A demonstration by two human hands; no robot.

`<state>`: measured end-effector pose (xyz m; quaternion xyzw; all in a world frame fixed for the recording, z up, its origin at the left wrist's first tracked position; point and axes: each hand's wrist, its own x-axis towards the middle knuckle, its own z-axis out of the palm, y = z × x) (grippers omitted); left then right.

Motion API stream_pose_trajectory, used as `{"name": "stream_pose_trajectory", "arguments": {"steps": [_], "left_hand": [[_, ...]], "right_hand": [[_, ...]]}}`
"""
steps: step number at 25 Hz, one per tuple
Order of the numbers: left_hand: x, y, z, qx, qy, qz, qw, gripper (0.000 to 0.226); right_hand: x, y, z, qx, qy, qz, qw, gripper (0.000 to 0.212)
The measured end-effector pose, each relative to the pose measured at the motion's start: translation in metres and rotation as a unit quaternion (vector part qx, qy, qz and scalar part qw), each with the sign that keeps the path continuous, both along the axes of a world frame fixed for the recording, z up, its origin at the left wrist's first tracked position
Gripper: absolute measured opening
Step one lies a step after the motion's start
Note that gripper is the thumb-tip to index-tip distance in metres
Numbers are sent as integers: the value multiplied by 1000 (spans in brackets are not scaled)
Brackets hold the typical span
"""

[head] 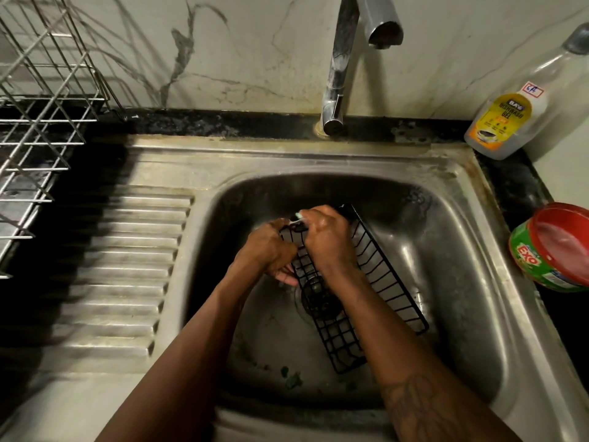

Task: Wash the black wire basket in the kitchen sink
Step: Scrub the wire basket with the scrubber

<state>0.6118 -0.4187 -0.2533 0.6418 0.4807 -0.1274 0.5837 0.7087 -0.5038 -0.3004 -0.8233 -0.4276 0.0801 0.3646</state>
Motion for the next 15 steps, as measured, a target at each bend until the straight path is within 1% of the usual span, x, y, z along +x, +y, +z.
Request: {"name": "stream_pose_trajectory", "arguments": {"steps": [2,4,5,6,8,10,12,14,15], "left_hand": [[3,1,-1,-34,32,25,999,64],[4,0,1,-44,39,33,998,68],[4,2,-2,-41,33,39,998,72],[5,3,-4,-28,27,44,998,75],[5,3,-6,-25,25,39,999,79],[3,2,-8,-27,22,45,998,79],[0,2,-9,-3,3,30,1000,72],[-3,2,-9,19,-14,13,1000,65],[-3,3,-10,16,-12,20,1000,63]], "right_hand": [[20,-10,2,-14,-21,-74,997,35],[34,-17,4,-22,-54,-136,989,35],[34,-18,5,-28,-75,-149,986,34],[32,-18,5,-24,-80,-156,984,34],[22,-14,6,0,-42,-176,983,30],[9,-10,5,27,-5,-170,985,22],[-5,-7,-1,73,4,-128,989,16],[-10,-6,-11,102,12,-108,989,16],[-7,-7,-16,98,12,-115,988,17]]}}
